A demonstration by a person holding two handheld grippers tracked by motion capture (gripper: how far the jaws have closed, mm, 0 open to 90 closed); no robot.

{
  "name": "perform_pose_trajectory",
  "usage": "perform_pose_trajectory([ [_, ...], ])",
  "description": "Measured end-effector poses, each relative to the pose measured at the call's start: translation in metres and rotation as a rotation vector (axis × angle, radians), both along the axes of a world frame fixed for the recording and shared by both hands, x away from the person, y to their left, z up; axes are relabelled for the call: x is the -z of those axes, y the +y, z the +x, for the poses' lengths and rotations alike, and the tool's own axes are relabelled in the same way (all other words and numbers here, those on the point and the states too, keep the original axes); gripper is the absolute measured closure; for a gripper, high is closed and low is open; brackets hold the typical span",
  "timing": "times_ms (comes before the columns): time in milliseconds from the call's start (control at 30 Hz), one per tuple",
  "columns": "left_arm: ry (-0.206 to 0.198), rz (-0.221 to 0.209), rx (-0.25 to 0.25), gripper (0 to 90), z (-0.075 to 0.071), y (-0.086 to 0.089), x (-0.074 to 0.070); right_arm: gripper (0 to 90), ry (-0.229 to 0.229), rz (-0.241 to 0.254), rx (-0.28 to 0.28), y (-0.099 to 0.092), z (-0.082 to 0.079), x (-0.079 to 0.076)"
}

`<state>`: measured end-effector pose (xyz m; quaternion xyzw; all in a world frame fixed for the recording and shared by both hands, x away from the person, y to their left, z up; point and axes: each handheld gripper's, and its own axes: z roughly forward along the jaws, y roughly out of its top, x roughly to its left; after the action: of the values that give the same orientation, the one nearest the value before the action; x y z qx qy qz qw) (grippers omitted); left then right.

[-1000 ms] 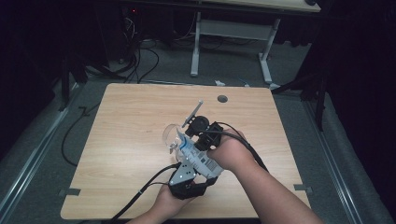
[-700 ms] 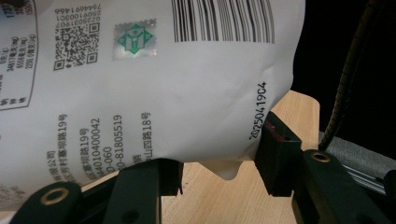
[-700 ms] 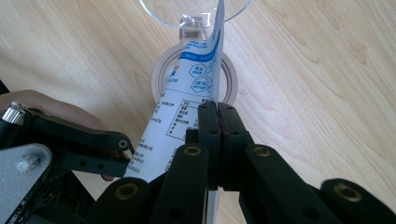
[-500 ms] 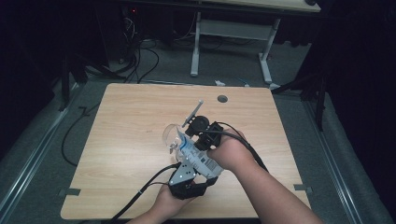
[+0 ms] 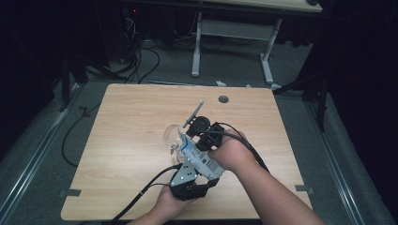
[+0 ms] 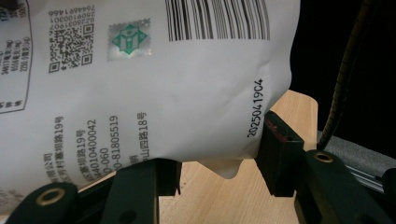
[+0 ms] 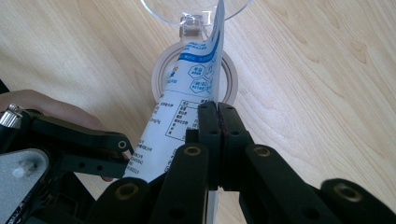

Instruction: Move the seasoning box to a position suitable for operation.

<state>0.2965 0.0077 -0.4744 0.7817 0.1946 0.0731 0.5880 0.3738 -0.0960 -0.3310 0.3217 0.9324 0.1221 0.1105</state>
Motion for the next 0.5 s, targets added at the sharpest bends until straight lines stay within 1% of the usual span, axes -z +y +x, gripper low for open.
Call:
perform_pose_trajectory([
  [200, -0.004, 0.004, 0.001, 54.2, -0.001, -0.0003, 0.001, 90.0, -0.003, 0.001, -0.002, 0.0004, 0.0005, 0.0014],
  [500, -0.006, 0.003, 0.0, 54.1, -0.0006, -0.0001, 0.0011, 90.0, -0.007, -0.002, -0.005, 0.0012, 0.0009, 0.0009],
])
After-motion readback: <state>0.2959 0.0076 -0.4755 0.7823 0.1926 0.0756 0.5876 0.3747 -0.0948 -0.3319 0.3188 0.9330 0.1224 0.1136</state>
